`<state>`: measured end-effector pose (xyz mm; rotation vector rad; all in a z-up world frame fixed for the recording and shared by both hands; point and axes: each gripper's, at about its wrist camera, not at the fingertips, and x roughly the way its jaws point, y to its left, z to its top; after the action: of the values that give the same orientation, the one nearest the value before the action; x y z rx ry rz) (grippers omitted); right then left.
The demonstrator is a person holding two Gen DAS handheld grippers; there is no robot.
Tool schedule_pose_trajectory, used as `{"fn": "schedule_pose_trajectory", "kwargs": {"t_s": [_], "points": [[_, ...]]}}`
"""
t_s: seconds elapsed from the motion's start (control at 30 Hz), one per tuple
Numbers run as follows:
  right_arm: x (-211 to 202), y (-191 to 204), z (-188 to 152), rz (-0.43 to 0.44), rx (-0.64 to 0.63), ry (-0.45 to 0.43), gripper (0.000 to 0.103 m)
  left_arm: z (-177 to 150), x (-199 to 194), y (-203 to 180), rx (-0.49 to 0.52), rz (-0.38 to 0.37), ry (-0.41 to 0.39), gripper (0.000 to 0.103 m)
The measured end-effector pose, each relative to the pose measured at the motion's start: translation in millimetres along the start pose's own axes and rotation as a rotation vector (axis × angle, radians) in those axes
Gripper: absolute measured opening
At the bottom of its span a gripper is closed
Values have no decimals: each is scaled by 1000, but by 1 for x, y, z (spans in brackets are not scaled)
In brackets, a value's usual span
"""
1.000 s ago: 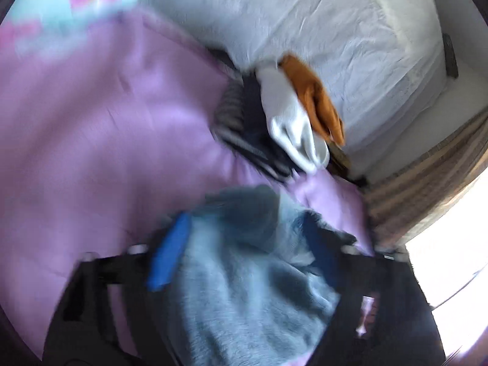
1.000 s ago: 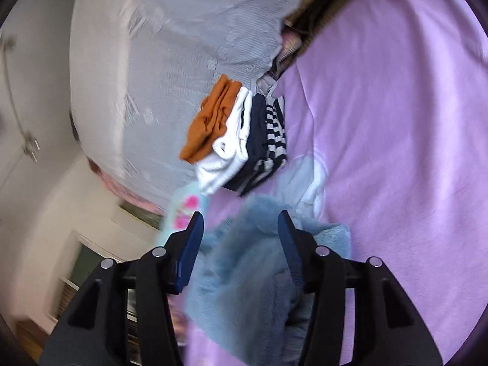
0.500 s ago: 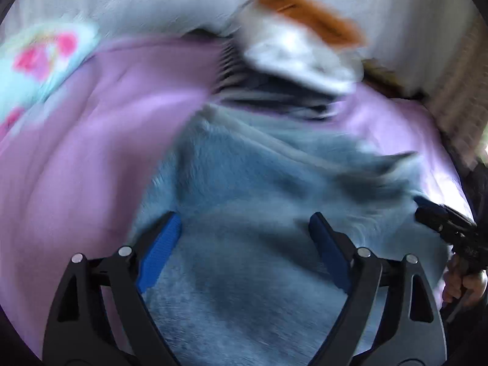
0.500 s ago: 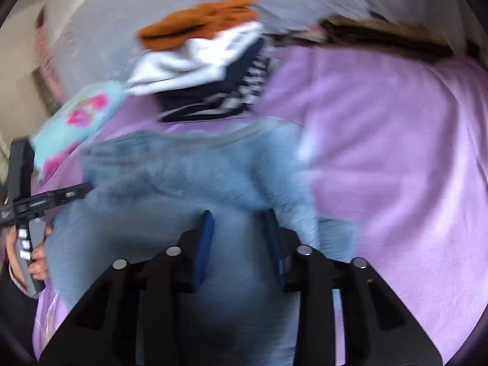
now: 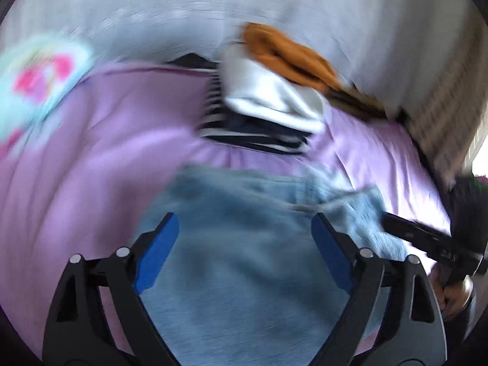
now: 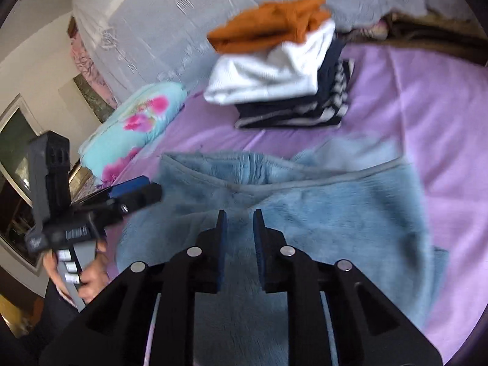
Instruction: Fold small clothes
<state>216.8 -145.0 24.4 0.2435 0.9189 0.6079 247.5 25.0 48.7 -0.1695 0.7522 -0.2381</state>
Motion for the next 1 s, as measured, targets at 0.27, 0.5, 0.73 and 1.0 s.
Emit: {"fn": "schedule_pose_trajectory", "kwargs": {"t_s": [0.27,0.5,0.73,1.0], "points": [[13,-79,4,24,281,-36,0,8,90,45,-148,65,179,97],[-37,-74,-3,-125,244,-184,10,11,41,75,-274,17,35,96],[-60,-40,-41,-92,102,-158,19,-14,11,52,-162,-31,47,96],[-95,-72,-84,-114,141,-212,16,-52,10,48,-63,161,73,98]]}}
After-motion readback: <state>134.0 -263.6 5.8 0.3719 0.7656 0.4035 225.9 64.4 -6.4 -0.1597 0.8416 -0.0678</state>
